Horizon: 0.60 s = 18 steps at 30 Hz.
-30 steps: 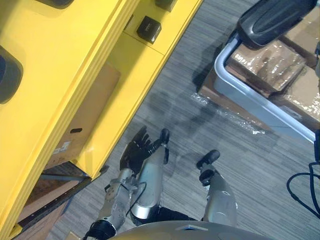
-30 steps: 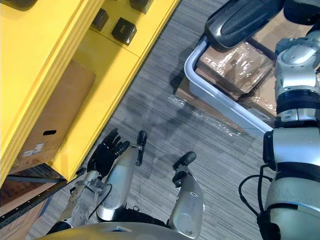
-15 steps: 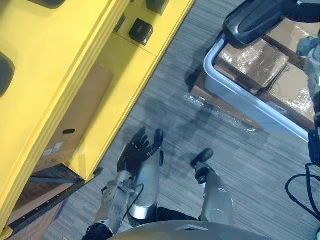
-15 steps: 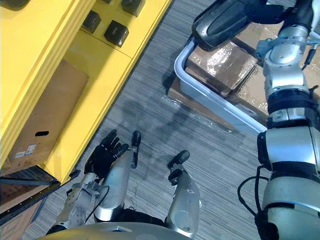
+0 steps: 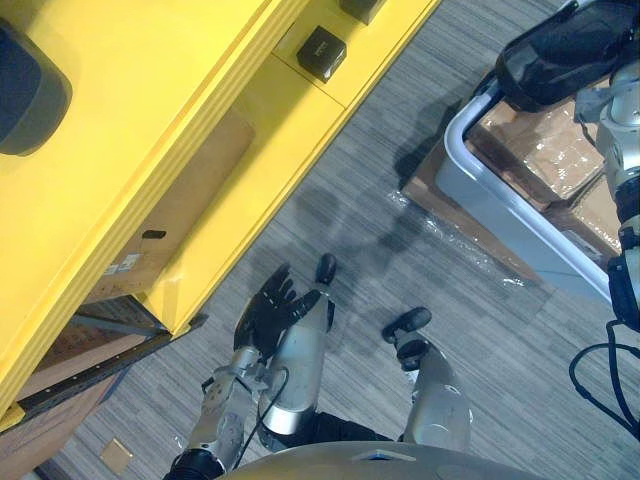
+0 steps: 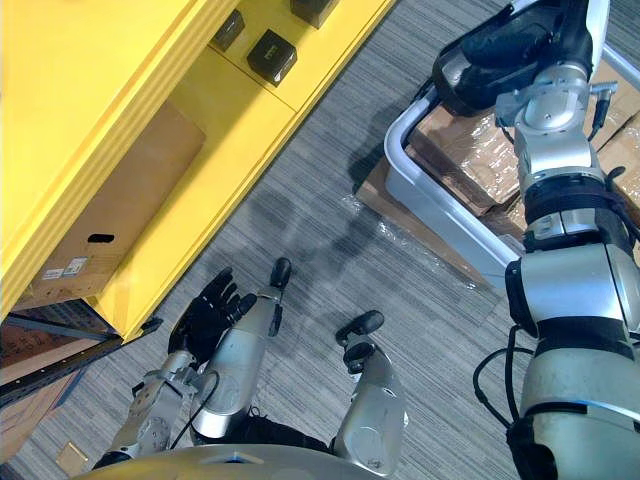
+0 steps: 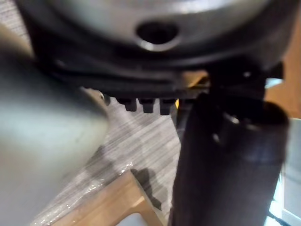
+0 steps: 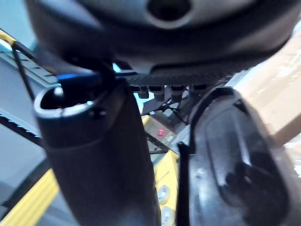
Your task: Walk over and take three plastic housings, then place them on the shelf
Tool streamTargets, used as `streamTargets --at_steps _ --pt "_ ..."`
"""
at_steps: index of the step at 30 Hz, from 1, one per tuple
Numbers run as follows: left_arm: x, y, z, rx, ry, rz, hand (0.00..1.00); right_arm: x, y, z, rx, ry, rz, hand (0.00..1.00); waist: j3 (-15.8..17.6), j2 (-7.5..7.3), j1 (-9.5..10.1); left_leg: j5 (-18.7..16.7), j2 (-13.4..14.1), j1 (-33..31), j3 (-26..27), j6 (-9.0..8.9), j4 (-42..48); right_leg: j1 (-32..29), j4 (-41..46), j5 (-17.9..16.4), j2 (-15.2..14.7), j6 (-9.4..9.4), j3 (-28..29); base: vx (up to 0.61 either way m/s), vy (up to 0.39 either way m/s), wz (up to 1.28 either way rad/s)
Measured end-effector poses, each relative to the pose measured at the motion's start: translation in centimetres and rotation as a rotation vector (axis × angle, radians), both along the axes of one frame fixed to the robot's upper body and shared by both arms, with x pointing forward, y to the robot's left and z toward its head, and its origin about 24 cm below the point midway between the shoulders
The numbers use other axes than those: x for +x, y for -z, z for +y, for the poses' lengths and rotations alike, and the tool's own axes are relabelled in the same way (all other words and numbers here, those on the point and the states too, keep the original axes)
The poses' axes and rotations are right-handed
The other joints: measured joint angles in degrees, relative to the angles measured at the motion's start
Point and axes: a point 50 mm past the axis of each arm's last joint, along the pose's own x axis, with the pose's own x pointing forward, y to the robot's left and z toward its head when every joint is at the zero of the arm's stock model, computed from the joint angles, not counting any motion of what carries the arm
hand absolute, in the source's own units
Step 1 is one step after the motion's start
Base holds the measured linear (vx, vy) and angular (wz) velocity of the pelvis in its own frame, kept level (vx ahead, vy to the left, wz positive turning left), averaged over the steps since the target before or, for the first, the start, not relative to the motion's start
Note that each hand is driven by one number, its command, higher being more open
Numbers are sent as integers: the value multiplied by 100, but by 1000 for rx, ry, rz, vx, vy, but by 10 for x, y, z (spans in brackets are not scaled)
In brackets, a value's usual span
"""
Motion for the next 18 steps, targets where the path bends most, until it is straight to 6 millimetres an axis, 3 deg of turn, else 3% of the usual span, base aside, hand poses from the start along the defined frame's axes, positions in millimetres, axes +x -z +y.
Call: streamTargets --at_steps 4,10,13,18 --pt "-2 3 1 5 -3 15 100 -2 23 -14 82 56 122 100 0 11 -12 6 -1 -53 -1 4 11 -41 6 4 1 0 -4 0 0 0" --pt "-2 4 1 9 -2 25 100 -6 35 -23 178 46 145 100 -5 59 -74 -38 4 -91 1 12 111 -47 18 -14 2 15 6 -19 15 0" --pt "-3 4 0 11 3 33 100 -12 57 -34 239 61 214 100 -6 116 -77 -73 -7 -209 0 31 211 -128 65 -17 -23 19 7 -41 35 1" --pt "-4 7 -1 13 11 49 100 -15 58 -38 243 48 171 100 -14 203 -115 -104 -21 -292 7 50 285 -198 96 -12 -50 27 15 -30 40 -1"
